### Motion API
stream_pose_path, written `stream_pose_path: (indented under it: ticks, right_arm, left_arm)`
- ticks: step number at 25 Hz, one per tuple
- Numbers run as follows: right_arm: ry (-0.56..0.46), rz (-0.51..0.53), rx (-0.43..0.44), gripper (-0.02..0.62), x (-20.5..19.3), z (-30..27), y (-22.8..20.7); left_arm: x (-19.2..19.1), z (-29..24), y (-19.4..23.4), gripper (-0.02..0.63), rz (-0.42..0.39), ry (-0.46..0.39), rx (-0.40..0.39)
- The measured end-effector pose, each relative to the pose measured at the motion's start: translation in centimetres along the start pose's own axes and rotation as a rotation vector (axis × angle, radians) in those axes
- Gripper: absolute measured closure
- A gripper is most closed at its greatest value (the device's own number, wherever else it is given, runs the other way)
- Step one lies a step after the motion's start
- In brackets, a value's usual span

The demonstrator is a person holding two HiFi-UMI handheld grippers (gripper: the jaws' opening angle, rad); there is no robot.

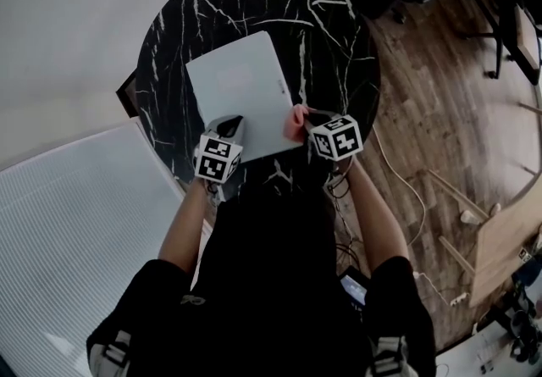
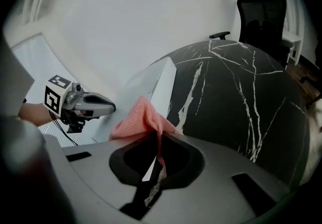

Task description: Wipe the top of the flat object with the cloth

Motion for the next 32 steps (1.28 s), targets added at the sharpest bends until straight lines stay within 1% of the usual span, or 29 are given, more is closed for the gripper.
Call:
stream_pose_path:
  ticks: [4, 10, 16, 19, 25, 28, 30, 32]
  right_arm:
    - [-0.004, -0.047, 0.040, 0.588, 0.2, 0.1, -0.3]
    - [-0.070, -0.076, -0.013, 0.588, 1.1, 0.6, -1.5]
    - [-0.044, -0.062, 0.017, 0.588, 1.3, -1.1, -0.8]
    - [-0.051, -0.064, 0.002, 0.588, 1.9, -1.5, -0.9]
    - [-0.058, -0.056, 0.004, 0.588, 3.4, -2.3, -1.2]
    - [-0.062, -0.035, -0.013, 0.588, 4.6, -2.5, -1.4]
    - [-0.057, -0.028, -0.012, 0.588, 4.9, -2.9, -1.5]
    - [-0.055, -0.028, -0.001, 0.588, 5.2, -3.3, -1.6]
  left_arm:
    - [-0.2, -0.2, 0.3, 0.606, 0.019, 0.016, -0.022]
    - [-0.3, -0.2, 0.4, 0.607, 0.029, 0.019, -0.036]
    - [-0.3, -0.3, 0.3, 0.607, 0.022, 0.035, -0.044]
    - [-0.2, -0.3, 0.3, 0.607, 0.027, 0.040, -0.057]
    - [-0.2, -0.3, 0.3, 0.606, 0.040, 0.034, -0.056]
    - [-0.2, -0.3, 0.4, 0.607, 0.069, 0.025, -0.050]
    - [-0.2, -0.3, 0.5, 0.607, 0.100, 0.021, -0.046]
    - [-0.2, -0.3, 0.5, 0.607, 0.106, 0.030, -0.043]
Point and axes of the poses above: the fingertips, and each gripper's own axes: z backward along the fingers, y to its left, x out of its top, the point moved 6 cm from there along z, backward along the fingers, and after that the axes turned 8 degrees about -y, right-handed, at the moved point
